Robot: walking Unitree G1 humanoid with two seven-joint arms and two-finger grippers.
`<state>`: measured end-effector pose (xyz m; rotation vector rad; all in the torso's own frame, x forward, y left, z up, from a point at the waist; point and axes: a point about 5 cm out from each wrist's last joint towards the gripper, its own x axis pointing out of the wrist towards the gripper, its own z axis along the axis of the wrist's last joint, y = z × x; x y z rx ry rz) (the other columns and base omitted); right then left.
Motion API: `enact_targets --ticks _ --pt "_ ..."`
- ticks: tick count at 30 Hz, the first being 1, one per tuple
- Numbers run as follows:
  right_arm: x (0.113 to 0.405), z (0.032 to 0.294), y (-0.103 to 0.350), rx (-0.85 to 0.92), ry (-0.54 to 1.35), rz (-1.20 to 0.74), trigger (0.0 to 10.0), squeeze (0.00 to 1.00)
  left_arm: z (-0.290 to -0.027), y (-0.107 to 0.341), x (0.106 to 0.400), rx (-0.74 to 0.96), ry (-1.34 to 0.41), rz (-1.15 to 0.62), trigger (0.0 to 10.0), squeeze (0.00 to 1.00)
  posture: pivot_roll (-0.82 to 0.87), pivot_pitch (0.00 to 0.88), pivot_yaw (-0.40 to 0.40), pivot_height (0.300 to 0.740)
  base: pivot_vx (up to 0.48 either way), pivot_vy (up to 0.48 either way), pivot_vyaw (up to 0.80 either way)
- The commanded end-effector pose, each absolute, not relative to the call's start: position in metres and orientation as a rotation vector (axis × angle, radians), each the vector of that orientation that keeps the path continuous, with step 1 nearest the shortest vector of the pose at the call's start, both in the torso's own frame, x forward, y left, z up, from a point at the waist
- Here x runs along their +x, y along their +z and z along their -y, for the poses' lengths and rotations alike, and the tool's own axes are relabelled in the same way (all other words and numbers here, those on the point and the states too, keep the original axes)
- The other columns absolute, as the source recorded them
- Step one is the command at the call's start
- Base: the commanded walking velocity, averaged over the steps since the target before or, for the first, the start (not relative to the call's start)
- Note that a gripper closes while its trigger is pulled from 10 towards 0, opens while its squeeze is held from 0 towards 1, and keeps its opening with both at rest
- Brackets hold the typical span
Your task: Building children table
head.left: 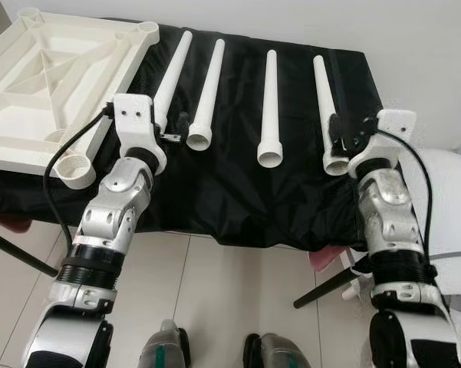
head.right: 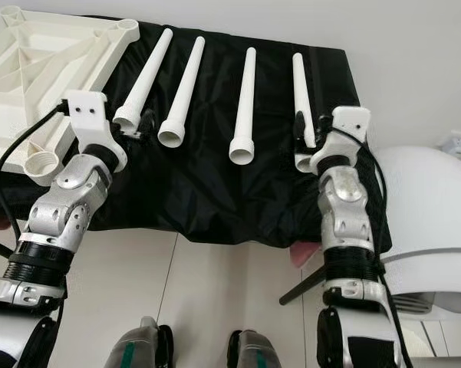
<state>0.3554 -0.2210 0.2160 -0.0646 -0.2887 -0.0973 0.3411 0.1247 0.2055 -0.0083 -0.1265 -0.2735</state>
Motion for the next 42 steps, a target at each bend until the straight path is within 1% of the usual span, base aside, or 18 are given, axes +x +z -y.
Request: enact_targets --ticks 1,4,5,6,11,13,14,16,20,24,28,31,36,38,39,40,41,42 --pt "0.357 0.226 0.215 -0.064 -0.124 0.262 10.0 0.0 -0.123 0.203 0.337 0.031 -0.271 0.113 10.0 0.0 0.01 0.112 0.007 0.74 0.0 0.0 0.0" --pt "0.36 0.228 0.217 -0.057 -0.136 0.25 10.0 0.0 -0.121 0.203 0.334 0.052 -0.29 0.115 10.0 0.0 0.01 0.117 0.005 0.74 0.0 0.0 0.0" --pt "0.364 0.23 0.219 -0.063 -0.141 0.234 10.0 0.0 -0.119 0.2 0.33 0.062 -0.298 0.11 10.0 0.0 0.01 0.16 -0.005 0.74 0.0 0.0 0.0" --pt "0.368 0.231 0.221 -0.06 -0.135 0.211 10.0 0.0 -0.118 0.199 0.327 0.071 -0.301 0.107 10.0 0.0 0.01 0.174 -0.011 0.74 0.0 0.0 0.0" --pt "0.371 0.231 0.222 -0.06 -0.133 0.19 10.0 0.0 -0.117 0.198 0.325 0.068 -0.304 0.101 10.0 0.0 0.02 0.18 -0.012 0.74 0.0 0.0 0.0" --pt "0.38 0.227 0.217 -0.033 -0.118 0.095 10.0 0.0 -0.116 0.198 0.321 0.081 -0.307 0.096 10.0 0.0 0.02 0.196 -0.017 0.74 0.0 0.0 0.0" --pt "0.38 0.227 0.217 -0.033 -0.118 0.095 10.0 0.0 -0.116 0.198 0.321 0.081 -0.307 0.096 10.0 0.0 0.02 0.196 -0.017 0.74 0.0 0.0 0.0" --pt "0.389 0.222 0.211 -0.014 -0.105 -0.009 10.0 0.0 -0.117 0.201 0.319 0.089 -0.297 0.095 10.0 0.0 0.03 0.206 -0.023 0.74 0.0 0.0 0.0" --pt "0.395 0.217 0.206 0.005 -0.088 -0.083 10.0 0.0 -0.116 0.204 0.318 0.09 -0.288 0.096 10.0 0.0 0.03 0.207 -0.03 0.74 0.0 0.0 0.0" --pt "0.397 0.215 0.202 0.004 -0.079 -0.103 10.0 0.0 -0.116 0.205 0.316 0.089 -0.284 0.095 10.0 0.0 0.03 0.207 -0.03 0.74 0.0 0.0 0.0" --pt "0.399 0.214 0.196 -0.002 -0.087 -0.166 10.0 0.0 -0.116 0.205 0.315 0.087 -0.28 0.094 10.0 0.0 0.03 0.206 -0.037 0.74 0.0 0.0 0.0" --pt "0.4 0.211 0.188 -0.002 -0.109 -0.268 10.0 0.0 -0.116 0.206 0.315 0.076 -0.267 0.093 10.0 0.0 0.03 0.197 -0.041 0.74 0.0 0.0 0.0" --pt "0.401 0.21 0.184 0.0 -0.127 -0.326 10.0 0.0 -0.116 0.208 0.316 0.075 -0.261 0.093 10.0 0.0 0.03 0.191 -0.043 0.74 0.0 0.0 0.0" --pt "0.4 0.208 0.176 0.015 -0.135 -0.398 10.0 0.0 -0.116 0.21 0.317 0.07 -0.251 0.092 10.0 0.0 0.03 0.181 -0.044 0.74 0.0 0.0 0.0" --pt "0.4 0.208 0.176 0.015 -0.135 -0.398 10.0 0.0 -0.116 0.21 0.317 0.07 -0.251 0.092 10.0 0.0 0.03 0.181 -0.044 0.74 0.0 0.0 0.0" --pt "0.4 0.207 0.174 0.025 -0.134 -0.413 6.5 0.0 -0.116 0.211 0.317 0.068 -0.247 0.093 10.0 0.0 0.03 0.181 -0.044 0.74 0.0 0.0 0.0" --pt "0.4 0.207 0.174 0.025 -0.134 -0.413 6.5 0.0 -0.116 0.211 0.317 0.068 -0.247 0.093 10.0 0.0 0.03 0.181 -0.044 0.74 0.0 0.0 0.0" --pt "0.4 0.207 0.173 0.041 -0.133 -0.429 0.8 0.0 -0.116 0.211 0.318 0.066 -0.245 0.095 10.0 0.0 0.03 0.175 -0.045 0.74 0.0 0.0 0.0"
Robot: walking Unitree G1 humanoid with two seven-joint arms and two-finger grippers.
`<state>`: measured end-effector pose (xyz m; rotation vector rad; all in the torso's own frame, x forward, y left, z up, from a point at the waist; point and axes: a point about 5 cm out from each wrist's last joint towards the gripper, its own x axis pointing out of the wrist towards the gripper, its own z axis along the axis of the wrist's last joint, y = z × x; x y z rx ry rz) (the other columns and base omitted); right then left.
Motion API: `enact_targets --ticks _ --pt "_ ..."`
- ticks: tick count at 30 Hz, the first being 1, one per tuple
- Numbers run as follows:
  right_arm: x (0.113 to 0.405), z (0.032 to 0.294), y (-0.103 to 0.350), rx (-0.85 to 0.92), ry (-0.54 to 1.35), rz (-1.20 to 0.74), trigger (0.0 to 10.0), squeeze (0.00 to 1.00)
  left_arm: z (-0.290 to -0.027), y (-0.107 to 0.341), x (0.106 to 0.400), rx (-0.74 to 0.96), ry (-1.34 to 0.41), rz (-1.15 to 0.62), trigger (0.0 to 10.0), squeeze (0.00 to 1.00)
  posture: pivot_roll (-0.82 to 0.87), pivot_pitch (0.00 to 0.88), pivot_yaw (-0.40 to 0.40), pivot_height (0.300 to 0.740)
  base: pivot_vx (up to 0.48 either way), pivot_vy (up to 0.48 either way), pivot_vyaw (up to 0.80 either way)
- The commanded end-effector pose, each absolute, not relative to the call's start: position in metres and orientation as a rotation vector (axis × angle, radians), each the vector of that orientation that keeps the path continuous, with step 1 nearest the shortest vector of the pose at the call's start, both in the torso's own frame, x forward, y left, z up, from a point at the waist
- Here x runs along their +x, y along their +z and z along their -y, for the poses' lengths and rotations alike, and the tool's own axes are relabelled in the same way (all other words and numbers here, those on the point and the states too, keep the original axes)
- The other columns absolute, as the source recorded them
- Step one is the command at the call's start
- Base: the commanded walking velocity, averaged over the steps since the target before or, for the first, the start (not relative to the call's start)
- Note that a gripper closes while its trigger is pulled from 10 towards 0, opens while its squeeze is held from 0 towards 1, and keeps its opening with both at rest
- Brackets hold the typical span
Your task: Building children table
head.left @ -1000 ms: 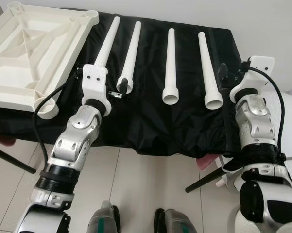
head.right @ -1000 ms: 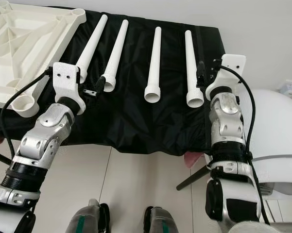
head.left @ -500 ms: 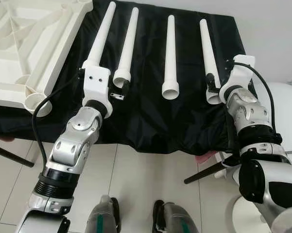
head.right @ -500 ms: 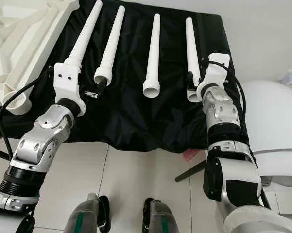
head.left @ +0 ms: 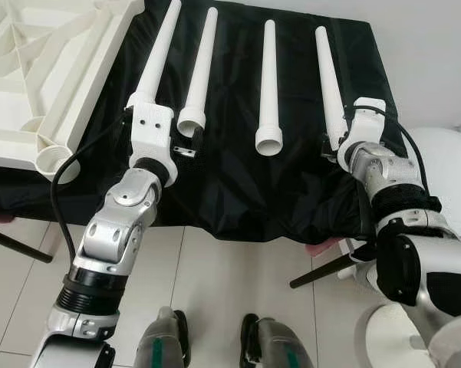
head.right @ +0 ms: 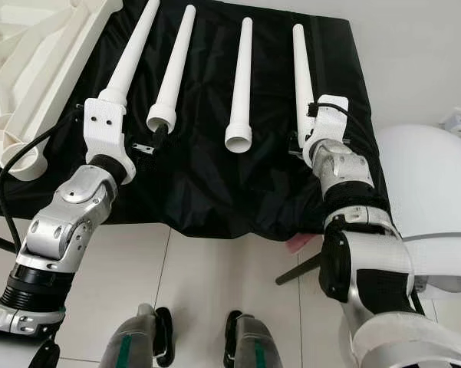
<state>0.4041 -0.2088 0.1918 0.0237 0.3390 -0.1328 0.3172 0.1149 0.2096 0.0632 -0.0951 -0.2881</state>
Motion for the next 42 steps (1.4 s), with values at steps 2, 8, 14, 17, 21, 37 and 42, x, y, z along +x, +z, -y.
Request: enact_targets --ticks 2,8,14,17,21,37,42 --pt "0.4 0.207 0.172 0.049 -0.144 -0.438 0.0 0.0 -0.115 0.213 0.319 0.063 -0.242 0.101 10.0 0.0 0.03 0.169 -0.046 0.74 0.0 0.0 0.0" --pt "0.398 0.209 0.169 0.066 -0.161 -0.454 0.0 0.0 -0.112 0.216 0.32 0.053 -0.254 0.11 10.0 0.0 0.03 0.153 -0.047 0.74 0.0 0.0 0.0" --pt "0.398 0.21 0.168 0.078 -0.175 -0.409 4.3 0.0 -0.11 0.217 0.32 0.043 -0.291 0.105 10.0 0.0 0.04 0.141 -0.056 0.74 0.0 0.0 0.0" --pt "0.398 0.21 0.17 0.087 -0.172 -0.35 9.7 0.0 -0.109 0.217 0.32 0.03 -0.313 0.1 10.0 0.0 0.04 0.138 -0.057 0.74 0.0 0.0 0.0" --pt "0.393 0.208 0.169 0.08 -0.119 -0.194 10.0 0.0 -0.109 0.217 0.318 -0.049 -0.4 0.102 10.0 1.0 0.04 0.121 -0.063 0.74 0.0 0.0 0.0" --pt "0.375 0.199 0.169 0.255 0.077 0.066 10.0 0.0 -0.094 0.234 0.322 -0.111 -0.536 0.145 10.0 0.0 0.06 0.071 -0.08 0.74 0.0 0.0 0.0" --pt "0.369 0.189 0.178 0.26 0.196 0.183 10.0 0.0 -0.084 0.236 0.321 -0.151 -0.653 0.127 10.0 0.0 0.07 0.05 -0.062 0.74 0.0 0.0 0.0"
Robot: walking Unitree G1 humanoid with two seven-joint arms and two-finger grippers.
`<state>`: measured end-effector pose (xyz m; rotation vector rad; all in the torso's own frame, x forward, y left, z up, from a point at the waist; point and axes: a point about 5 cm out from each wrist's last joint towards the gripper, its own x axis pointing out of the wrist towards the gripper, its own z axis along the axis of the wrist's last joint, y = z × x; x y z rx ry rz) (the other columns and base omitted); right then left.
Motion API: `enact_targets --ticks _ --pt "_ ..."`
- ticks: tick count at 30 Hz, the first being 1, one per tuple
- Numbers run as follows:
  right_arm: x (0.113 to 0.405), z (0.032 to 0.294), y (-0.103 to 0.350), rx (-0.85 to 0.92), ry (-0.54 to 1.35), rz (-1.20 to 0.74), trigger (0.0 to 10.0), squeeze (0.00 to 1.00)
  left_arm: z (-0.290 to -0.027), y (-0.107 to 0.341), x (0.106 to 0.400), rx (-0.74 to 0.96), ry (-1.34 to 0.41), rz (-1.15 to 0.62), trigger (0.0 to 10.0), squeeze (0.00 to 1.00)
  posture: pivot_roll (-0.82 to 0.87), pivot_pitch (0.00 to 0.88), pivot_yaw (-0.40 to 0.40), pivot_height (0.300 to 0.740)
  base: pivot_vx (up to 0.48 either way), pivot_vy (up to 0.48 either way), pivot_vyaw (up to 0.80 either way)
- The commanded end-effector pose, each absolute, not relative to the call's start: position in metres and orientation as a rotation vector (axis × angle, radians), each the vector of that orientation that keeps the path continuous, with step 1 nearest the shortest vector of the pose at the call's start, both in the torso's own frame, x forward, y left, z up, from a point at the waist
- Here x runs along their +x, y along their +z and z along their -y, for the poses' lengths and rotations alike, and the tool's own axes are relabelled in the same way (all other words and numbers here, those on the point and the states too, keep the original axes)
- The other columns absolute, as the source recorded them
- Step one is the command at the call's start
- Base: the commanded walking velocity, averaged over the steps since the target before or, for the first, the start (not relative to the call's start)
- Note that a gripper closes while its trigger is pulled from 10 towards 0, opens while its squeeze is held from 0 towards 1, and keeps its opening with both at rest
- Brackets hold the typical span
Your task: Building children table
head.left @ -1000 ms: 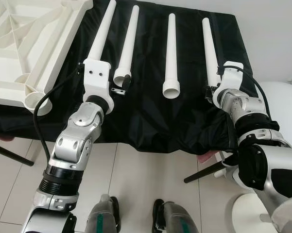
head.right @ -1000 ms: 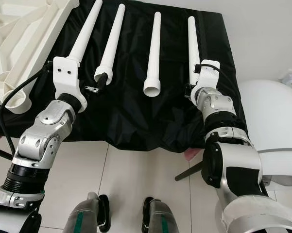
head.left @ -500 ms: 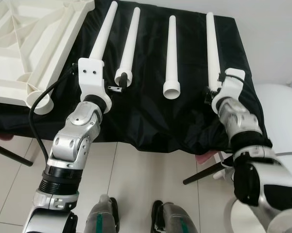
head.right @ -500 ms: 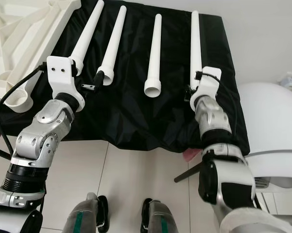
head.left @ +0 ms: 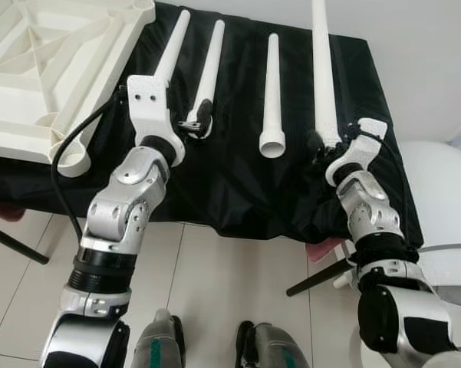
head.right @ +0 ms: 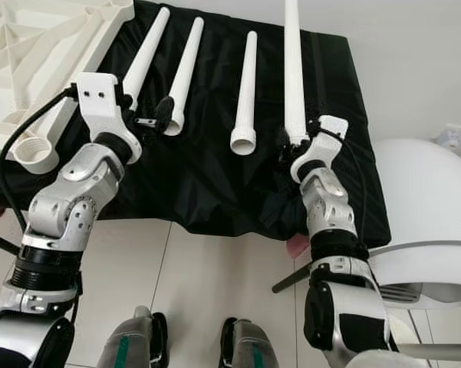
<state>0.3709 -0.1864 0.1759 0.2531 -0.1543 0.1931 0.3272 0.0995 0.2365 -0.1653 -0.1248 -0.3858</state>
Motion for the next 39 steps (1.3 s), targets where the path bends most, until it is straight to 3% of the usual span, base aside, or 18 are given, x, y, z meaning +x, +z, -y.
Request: enact_targets --ticks 1,12,22,39 --pt "0.367 0.186 0.179 0.263 0.22 0.206 10.0 0.0 -0.082 0.236 0.321 -0.157 -0.672 0.119 10.0 0.0 0.07 0.04 -0.054 0.74 0.0 0.0 0.0" --pt "0.346 0.159 0.18 0.22 0.493 0.304 10.0 0.0 -0.067 0.247 0.316 -0.314 -0.866 0.091 10.0 0.0 0.06 0.025 -0.038 0.74 0.0 0.0 0.0" --pt "0.326 0.146 0.176 0.186 0.728 0.298 10.0 0.0 -0.068 0.262 0.327 -0.414 -0.917 0.081 10.0 0.0 0.05 0.016 -0.044 0.74 0.0 0.0 0.0" --pt "0.308 0.131 0.163 0.185 0.878 0.241 10.0 0.0 -0.06 0.276 0.324 -0.499 -1.009 0.065 10.0 0.0 0.05 0.014 -0.048 0.74 0.0 0.0 0.0"
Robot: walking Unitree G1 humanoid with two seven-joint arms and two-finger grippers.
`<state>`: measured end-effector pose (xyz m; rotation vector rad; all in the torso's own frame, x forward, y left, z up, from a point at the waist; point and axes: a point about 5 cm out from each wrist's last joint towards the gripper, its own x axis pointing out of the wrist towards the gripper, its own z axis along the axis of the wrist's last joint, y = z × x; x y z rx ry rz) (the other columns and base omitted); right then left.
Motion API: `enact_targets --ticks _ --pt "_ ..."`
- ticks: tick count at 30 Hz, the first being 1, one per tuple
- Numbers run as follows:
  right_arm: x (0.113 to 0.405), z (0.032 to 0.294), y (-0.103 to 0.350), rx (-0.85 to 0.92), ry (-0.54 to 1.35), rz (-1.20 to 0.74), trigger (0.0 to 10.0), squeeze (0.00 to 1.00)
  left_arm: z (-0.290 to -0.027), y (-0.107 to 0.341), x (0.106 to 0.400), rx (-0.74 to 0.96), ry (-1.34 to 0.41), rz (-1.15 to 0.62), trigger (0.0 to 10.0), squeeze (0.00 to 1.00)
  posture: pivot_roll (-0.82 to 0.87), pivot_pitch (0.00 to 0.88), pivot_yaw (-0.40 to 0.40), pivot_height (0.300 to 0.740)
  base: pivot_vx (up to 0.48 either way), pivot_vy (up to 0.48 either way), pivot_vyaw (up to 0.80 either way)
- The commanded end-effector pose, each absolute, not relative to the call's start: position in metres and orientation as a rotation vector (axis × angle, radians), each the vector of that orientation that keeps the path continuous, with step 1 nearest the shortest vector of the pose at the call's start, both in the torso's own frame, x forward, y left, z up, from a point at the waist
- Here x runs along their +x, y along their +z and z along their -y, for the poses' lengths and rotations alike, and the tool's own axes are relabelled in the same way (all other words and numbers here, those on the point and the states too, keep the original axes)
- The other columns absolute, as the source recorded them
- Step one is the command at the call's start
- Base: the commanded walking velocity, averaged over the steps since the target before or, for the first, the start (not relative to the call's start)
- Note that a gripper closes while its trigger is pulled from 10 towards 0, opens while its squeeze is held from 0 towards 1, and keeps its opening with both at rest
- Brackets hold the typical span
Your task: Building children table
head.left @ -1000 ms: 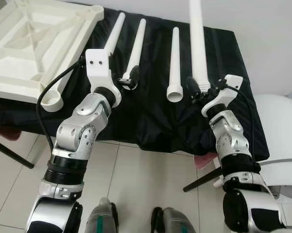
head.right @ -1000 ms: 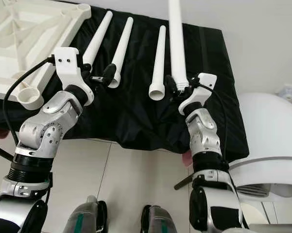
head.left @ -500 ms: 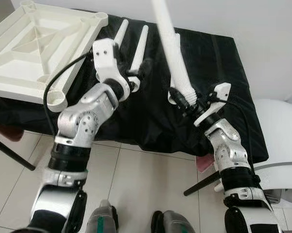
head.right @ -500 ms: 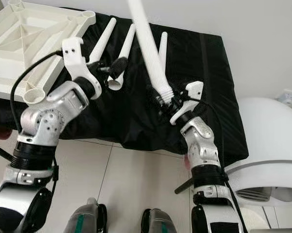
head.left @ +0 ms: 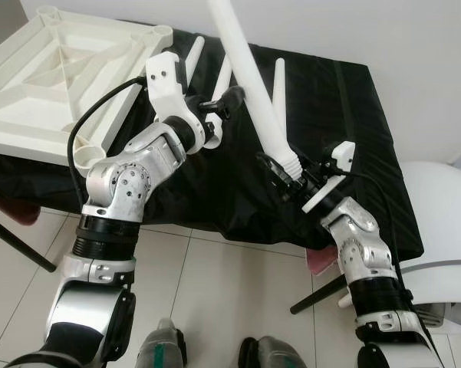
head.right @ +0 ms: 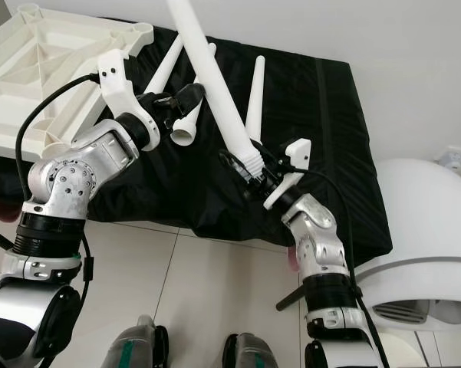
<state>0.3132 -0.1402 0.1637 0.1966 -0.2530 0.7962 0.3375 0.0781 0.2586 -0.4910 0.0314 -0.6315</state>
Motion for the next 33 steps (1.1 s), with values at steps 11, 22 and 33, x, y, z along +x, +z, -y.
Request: enact_targets --ticks 11,22,33 --pt "0.321 0.138 0.157 0.169 0.762 0.208 10.0 0.0 -0.056 0.282 0.312 -0.523 -1.109 0.092 10.0 0.0 0.05 0.008 -0.054 0.74 0.0 0.0 0.0" --pt "0.325 0.136 0.157 0.157 0.741 0.198 10.0 0.0 -0.055 0.282 0.308 -0.53 -1.118 0.088 10.0 0.0 0.06 0.015 -0.061 0.74 0.0 0.0 0.0" --pt "0.322 0.13 0.163 0.168 0.772 0.242 10.0 0.0 -0.055 0.277 0.316 -0.5 -1.052 0.057 10.0 0.0 0.06 0.029 -0.057 0.74 0.0 0.0 0.0"
